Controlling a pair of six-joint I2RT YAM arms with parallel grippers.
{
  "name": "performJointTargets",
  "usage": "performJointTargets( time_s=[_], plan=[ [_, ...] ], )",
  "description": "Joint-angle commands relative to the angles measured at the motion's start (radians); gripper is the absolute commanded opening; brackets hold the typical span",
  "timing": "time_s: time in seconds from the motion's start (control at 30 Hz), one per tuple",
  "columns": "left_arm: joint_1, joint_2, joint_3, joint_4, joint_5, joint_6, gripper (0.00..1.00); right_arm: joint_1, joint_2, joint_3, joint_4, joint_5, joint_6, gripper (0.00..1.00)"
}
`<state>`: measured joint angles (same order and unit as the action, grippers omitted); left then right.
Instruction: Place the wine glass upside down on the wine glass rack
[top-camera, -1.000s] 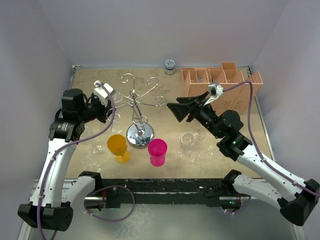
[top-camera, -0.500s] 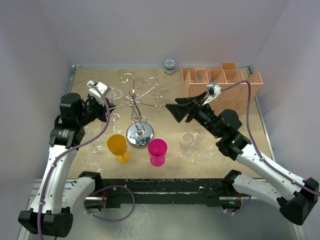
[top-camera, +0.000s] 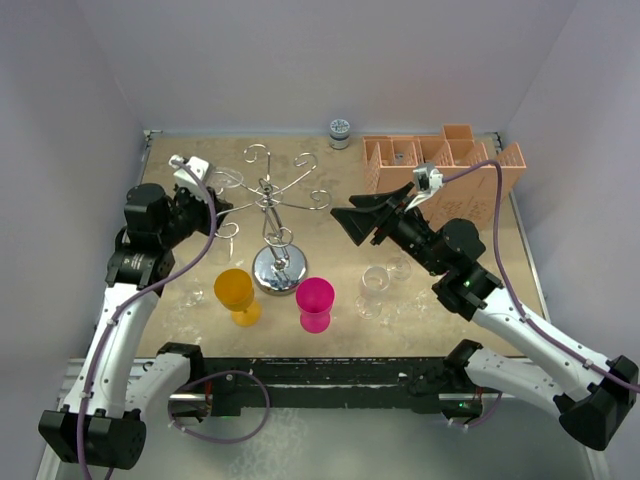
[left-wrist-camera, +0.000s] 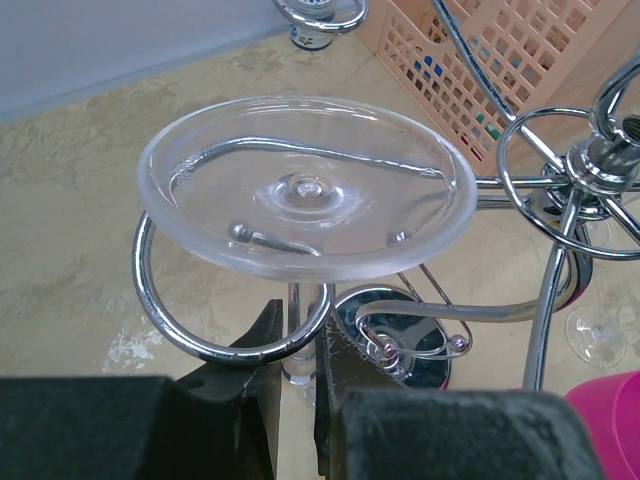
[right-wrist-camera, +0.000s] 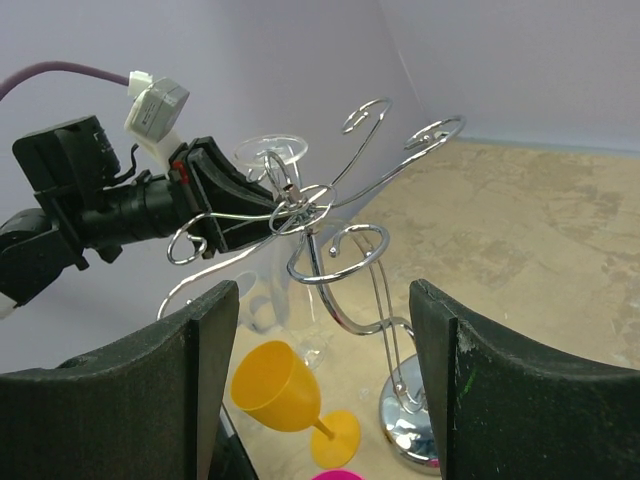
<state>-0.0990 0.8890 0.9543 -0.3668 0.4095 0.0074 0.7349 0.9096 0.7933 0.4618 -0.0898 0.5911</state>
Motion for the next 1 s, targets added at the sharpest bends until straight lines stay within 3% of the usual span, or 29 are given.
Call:
performJointTargets(
  time_s=[0.0,0.2,0.53,0.77,0.97],
  plan=[
    [0.004,-0.005,-0.008,0.103,-0.060,-0.059,0.00,0.004,-0.018,0.051,0.059,-0.013,-0.001,0.71],
    [0.003,-0.025,-0.026,0.120,-0.169,-0.097,0.00,0.004,-0.024,0.047,0.060,-0.013,0.001,0.71],
    [0.002,-0.113,-0.105,0.241,-0.178,-0.127,0.00,0.004,-0.039,0.042,0.060,-0.013,0.007,0.71],
    [0.002,-0.092,-0.103,0.336,-0.214,-0.140,0.00,0.004,-0.044,0.038,0.062,-0.008,0.014,0.70],
    [0.003,-0.069,-0.075,0.311,-0.249,-0.106,0.00,0.004,-0.046,0.037,0.061,-0.001,0.022,0.69]
  ],
)
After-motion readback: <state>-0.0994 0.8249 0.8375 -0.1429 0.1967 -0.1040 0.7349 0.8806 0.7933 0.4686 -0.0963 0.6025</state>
